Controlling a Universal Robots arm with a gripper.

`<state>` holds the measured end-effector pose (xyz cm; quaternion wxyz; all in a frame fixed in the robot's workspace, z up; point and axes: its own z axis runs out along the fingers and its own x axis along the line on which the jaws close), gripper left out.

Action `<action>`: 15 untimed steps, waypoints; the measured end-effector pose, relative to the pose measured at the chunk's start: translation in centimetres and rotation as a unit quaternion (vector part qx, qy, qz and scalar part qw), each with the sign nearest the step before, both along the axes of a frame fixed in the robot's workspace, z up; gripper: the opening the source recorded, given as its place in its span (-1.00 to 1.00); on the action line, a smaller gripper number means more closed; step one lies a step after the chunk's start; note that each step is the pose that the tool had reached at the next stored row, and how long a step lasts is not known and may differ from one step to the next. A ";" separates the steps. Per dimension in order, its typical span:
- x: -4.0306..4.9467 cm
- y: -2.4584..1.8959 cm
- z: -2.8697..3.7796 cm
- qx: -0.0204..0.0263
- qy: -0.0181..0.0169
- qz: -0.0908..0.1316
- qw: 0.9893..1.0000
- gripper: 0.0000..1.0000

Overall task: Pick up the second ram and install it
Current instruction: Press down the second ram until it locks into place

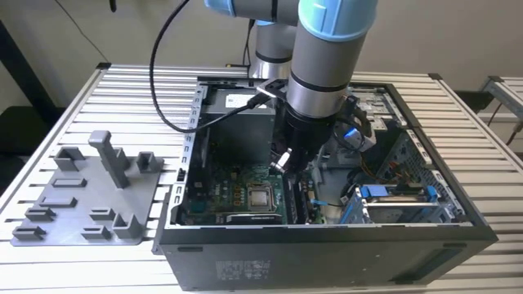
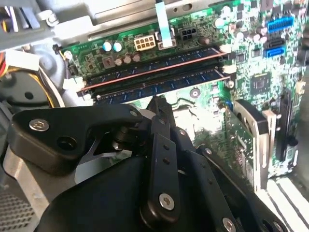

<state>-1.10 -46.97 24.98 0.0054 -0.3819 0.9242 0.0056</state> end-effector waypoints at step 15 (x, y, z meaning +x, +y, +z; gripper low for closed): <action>-0.06 0.00 -0.47 0.000 -0.002 0.119 0.993 -0.79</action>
